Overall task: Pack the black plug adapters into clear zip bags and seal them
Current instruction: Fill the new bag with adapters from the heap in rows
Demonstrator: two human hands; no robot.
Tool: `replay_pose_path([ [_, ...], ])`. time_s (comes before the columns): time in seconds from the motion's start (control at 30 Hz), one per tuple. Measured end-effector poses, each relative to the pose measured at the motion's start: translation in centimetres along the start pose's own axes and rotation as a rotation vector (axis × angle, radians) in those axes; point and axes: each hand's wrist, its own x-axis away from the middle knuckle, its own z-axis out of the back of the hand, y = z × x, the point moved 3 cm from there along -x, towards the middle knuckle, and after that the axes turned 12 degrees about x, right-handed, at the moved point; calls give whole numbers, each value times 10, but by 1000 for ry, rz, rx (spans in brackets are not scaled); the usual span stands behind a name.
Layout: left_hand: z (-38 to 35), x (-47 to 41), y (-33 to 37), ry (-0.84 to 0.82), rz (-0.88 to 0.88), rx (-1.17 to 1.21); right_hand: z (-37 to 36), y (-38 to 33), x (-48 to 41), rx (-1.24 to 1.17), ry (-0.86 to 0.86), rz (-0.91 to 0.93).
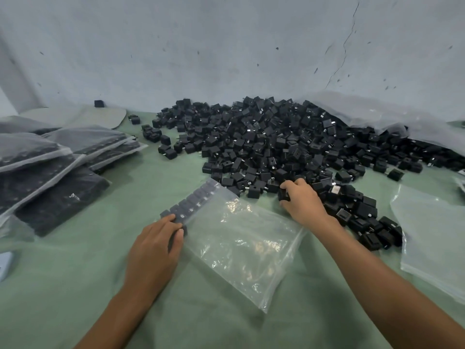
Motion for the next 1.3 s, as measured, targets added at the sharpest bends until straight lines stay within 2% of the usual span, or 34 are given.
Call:
replay_pose_path([
  [0.13,-1,1,1,6,-7,4,-2,-2,7,2,29,88],
  [0.2,0,1,2,4,-4,3,6,1,12,-88,77,85],
  [0.33,2,2,5,5,-5,7,38,28,51,-794,143,-162],
  [0.43,2,1,3,5,1,9,43,55,111,-1123,149,-258],
  [0.53,0,1,4,0,18,4,30,65,169,-1259,27,-333],
  [0.63,1,1,5,-12,16,-4,8,49,193,-1288,-131,-288],
  [0.8,2,2,4,-26,28,-12,-8,-21,177,-1490,-421,-129],
  [0.93,3,2,7,-23,31,1,-18,-70,144,-1757,-673,-190],
  [1.0,4,2,8,-24,28,6,-16,-96,128,-1742,-759,-130],
  [1.03,5,1,8,-22,23,6,-15,-108,119,-1655,-758,-107],
  [1.13,5,2,8,-19,17,10,-17,-139,89,-1434,-668,-93],
  [1.23,4,1,7,-13,16,21,-16,-157,69,-1253,-527,67],
  [1.3,2,1,5,-1,3,22,-20,-163,65,-1148,-452,90],
])
